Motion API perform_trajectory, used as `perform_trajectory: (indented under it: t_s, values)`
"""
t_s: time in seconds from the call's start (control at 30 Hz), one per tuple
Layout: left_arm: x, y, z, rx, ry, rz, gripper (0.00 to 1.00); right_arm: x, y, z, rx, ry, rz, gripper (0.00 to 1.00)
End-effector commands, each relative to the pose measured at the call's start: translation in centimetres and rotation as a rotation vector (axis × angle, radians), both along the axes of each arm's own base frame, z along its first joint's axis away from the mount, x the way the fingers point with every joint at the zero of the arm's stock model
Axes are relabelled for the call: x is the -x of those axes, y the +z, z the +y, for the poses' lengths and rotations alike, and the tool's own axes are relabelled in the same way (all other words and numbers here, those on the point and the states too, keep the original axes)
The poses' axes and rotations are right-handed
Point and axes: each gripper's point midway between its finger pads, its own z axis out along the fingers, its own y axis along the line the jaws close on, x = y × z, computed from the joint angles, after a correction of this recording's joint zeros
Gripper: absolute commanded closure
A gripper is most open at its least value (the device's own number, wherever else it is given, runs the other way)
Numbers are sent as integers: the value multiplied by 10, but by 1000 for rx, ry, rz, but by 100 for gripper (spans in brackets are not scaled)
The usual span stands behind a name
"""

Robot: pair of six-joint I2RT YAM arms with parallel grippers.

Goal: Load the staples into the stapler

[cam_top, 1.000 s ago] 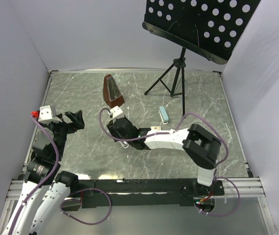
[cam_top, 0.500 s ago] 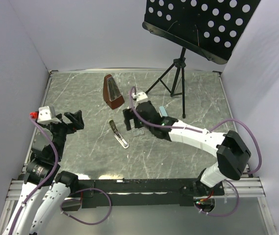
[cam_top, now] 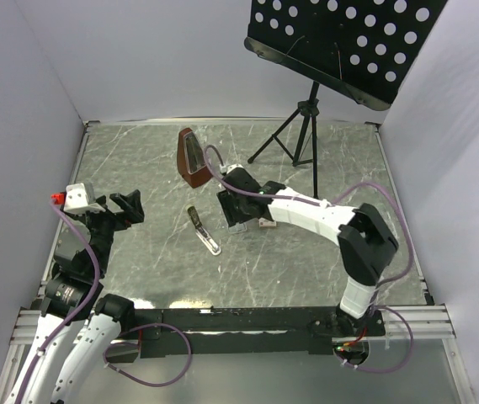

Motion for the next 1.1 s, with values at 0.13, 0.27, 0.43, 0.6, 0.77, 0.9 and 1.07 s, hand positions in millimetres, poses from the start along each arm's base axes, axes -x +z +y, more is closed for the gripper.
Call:
perform_trajectory:
  t_s: [0.13,0.27,0.43,0.6,0.77,0.9,1.07]
  values:
    - [-2,10,-3,13,-13,-41,3,-4,-24,3,81,3,80,47]
    - [-2,10,-2,14,-13,-42,3,-6,-34,5,92,1,98,51]
    - [-2,11,-2,14,-11,-44,3,-6,-44,6,111,1,116,55]
    - [-2,11,-2,13,-11,-44,3,-7,-53,6,133,1,132,57]
    - [-2,10,-3,12,-12,-42,3,-7,-58,4,145,-6,140,59]
    - [-2,10,-3,12,-14,-42,3,-7,-63,3,162,-11,144,60]
    - [-1,11,-3,12,-16,-44,3,-6,-64,2,169,-6,143,60]
